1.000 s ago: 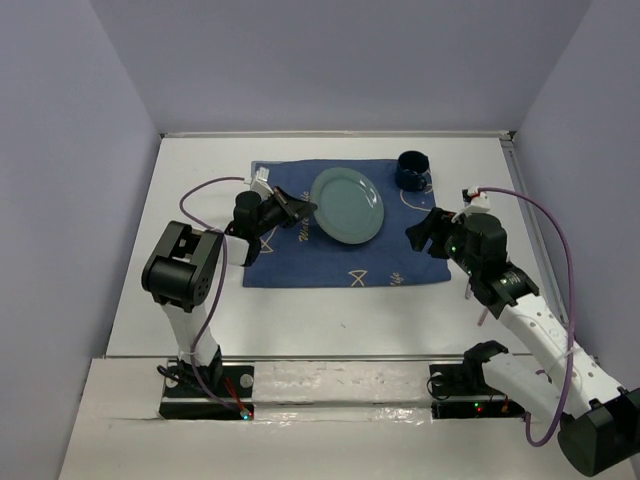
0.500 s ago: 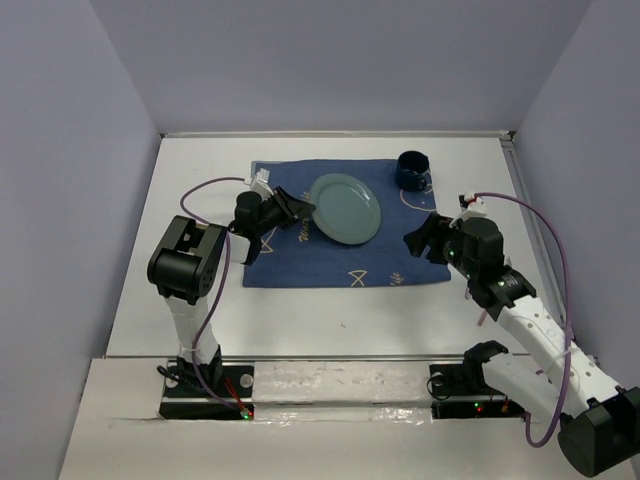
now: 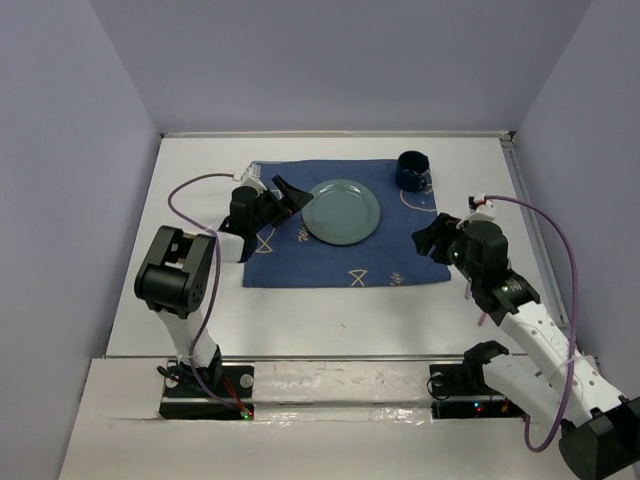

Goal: Set the dinner table for one person

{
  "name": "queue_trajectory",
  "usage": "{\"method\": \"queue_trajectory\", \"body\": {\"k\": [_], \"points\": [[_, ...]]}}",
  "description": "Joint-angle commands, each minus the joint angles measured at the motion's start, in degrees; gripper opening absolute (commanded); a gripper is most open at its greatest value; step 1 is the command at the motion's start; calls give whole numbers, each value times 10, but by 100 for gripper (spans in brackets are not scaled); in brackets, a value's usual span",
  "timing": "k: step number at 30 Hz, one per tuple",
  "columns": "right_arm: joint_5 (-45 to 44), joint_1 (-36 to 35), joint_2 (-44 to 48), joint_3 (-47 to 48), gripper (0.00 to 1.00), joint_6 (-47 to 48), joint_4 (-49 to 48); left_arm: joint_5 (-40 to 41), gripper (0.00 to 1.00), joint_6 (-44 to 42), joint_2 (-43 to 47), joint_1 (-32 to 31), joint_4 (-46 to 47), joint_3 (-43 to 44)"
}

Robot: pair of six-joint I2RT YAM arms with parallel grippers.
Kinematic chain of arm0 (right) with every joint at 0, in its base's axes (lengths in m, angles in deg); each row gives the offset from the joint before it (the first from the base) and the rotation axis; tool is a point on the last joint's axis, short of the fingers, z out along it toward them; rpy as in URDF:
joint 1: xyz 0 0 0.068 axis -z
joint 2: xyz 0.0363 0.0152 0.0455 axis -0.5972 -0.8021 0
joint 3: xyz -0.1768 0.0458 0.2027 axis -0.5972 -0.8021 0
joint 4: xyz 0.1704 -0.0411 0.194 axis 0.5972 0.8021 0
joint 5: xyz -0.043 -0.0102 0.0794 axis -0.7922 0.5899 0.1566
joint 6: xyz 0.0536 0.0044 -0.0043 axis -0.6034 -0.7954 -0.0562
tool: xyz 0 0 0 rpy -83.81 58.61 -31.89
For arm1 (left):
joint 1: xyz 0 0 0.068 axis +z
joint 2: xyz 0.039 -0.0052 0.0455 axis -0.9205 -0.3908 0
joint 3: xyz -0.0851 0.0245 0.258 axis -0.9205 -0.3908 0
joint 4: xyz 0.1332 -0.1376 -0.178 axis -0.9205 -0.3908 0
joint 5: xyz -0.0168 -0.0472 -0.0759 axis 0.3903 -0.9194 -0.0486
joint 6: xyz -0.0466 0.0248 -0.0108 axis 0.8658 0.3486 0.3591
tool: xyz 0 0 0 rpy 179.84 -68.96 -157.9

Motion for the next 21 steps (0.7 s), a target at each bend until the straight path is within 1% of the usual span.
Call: {"method": "queue_trajectory", "body": {"k": [1,2,3,4,5,6,8,9,12,13,14,15,16,17,19,20,21], "points": [[-70,3,0,-12,61,-29,16,58,99,-50,101,-1,-44,-15],[-89,3,-2,-15,55,-41,19,83,99,-61,119,-4,-56,-31],[-100,3,-2,-20,52,-47,26,95,99,-66,141,-6,-65,-38],[-111,3,-2,-22,48,-54,33,106,99,-72,186,-9,-72,-45],[-124,3,-4,-23,38,-60,39,114,99,-82,210,-19,-88,-52],[-145,8,-9,-25,33,-70,49,130,99,-86,265,-26,-96,-67],[-157,18,-17,-28,24,-82,59,146,99,-101,323,-47,-116,-76],[-156,23,-24,-32,16,-94,66,162,99,-120,383,-71,-150,-77],[-147,48,-42,-46,7,-109,72,163,99,-142,474,-106,-238,-72],[-145,54,-46,-49,6,-118,73,162,99,-158,503,-131,-262,-70],[-145,61,-47,-52,6,-121,77,163,99,-166,562,-142,-291,-65],[-144,76,-51,-54,6,-125,78,162,99,-176,591,-153,-342,-57],[-140,85,-52,-58,6,-130,79,165,99,-198,617,-169,-370,-49],[-138,94,-54,-58,10,-132,80,167,99,-207,663,-173,-429,-42],[-133,125,-69,-55,19,-136,83,157,99,-230,703,-174,-478,-25],[-127,137,-76,-50,33,-137,97,152,99,-260,738,-174,-513,-21],[-123,147,-82,-44,37,-133,107,153,99,-273,753,-175,-538,-20]]}}
